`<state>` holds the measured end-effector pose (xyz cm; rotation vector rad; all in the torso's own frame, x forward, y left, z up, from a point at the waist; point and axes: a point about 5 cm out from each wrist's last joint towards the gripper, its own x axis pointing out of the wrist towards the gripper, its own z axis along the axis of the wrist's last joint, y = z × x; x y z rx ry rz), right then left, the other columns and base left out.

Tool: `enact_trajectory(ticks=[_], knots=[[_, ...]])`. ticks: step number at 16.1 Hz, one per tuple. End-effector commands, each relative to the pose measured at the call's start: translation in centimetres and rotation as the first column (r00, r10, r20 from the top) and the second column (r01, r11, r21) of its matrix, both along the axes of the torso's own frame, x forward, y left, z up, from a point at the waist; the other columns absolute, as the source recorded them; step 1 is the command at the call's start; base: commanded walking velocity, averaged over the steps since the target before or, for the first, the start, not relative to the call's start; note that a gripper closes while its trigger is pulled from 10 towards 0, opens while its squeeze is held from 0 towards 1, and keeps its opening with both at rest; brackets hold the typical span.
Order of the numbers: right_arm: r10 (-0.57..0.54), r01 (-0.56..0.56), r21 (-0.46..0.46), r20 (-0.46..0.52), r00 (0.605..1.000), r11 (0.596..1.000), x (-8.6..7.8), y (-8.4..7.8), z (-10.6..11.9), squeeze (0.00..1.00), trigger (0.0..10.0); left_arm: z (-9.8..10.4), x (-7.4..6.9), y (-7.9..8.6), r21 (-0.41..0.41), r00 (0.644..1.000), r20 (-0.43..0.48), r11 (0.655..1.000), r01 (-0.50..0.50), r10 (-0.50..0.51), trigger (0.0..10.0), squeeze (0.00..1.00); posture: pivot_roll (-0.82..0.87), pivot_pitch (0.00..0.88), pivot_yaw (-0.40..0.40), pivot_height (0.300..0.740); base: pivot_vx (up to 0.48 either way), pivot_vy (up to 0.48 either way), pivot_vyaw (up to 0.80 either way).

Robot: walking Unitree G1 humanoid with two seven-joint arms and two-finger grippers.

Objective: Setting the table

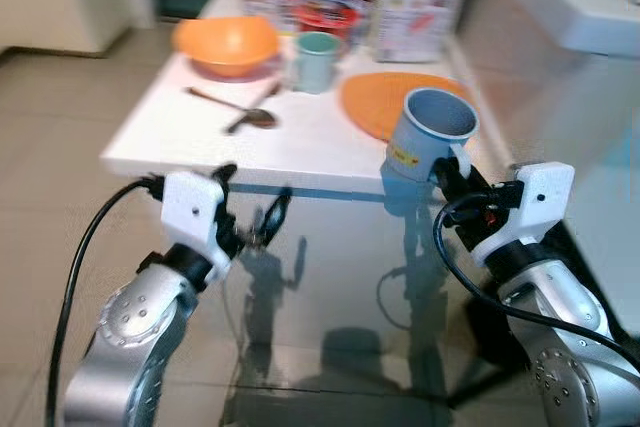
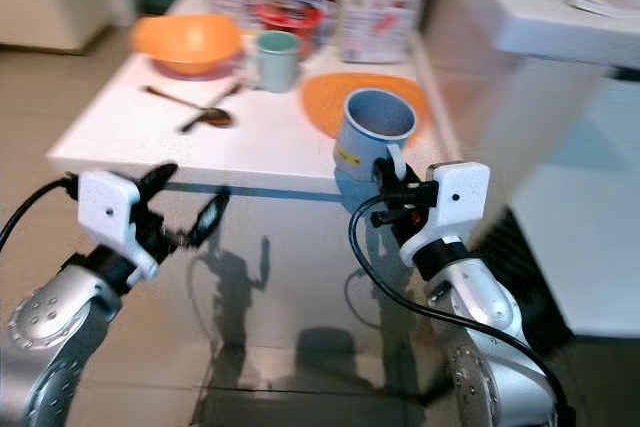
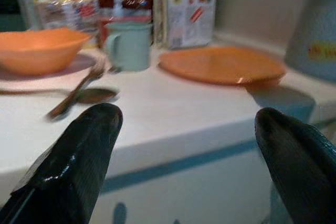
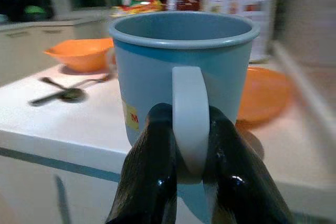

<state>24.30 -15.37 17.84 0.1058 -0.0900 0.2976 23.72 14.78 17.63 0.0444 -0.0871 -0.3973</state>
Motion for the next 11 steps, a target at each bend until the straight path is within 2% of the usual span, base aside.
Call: enact_trajectory(ticks=[1,2,4,8,11], knots=[[-0.002,0.002,-0.046,0.000,1.000,0.999,-0.1,-0.4,0.2,0.00,10.0,-0.2,0.1,0.2,0.012,1.000,-0.001,1.000,-0.028,0.028,10.0,0.00,0.11,0.000,-0.060,0.740,0.000,0.000,-0.80],[0.000,-0.001,-0.073,-0.021,1.000,0.997,-0.2,-0.4,-0.2,0.00,10.0,-0.4,0.0,0.2,0.030,1.000,-0.008,0.999,-0.029,0.030,10.0,0.00,0.11,0.000,-0.060,0.740,0.000,0.000,-0.80],[0.013,-0.015,-0.079,-0.024,1.000,0.997,-0.1,-0.1,-0.4,0.00,10.0,-0.8,-0.1,0.5,0.013,0.998,-0.040,0.999,-0.044,0.045,10.0,0.00,0.11,0.000,-0.058,0.740,0.000,0.000,-0.80],[0.018,-0.022,-0.108,-0.036,0.999,0.994,0.0,-0.1,-0.4,0.00,10.0,-0.5,0.4,0.1,0.034,0.997,-0.002,0.996,-0.080,0.080,10.0,0.00,0.08,0.000,-0.056,0.740,0.000,0.000,-0.80],[-0.021,0.014,-0.109,-0.060,0.998,0.994,0.6,-0.4,-1.1,0.00,10.0,-0.5,0.7,0.1,0.066,0.995,0.001,0.993,-0.102,0.102,10.0,0.00,0.11,0.000,-0.063,0.740,0.000,-0.404,-0.14]])
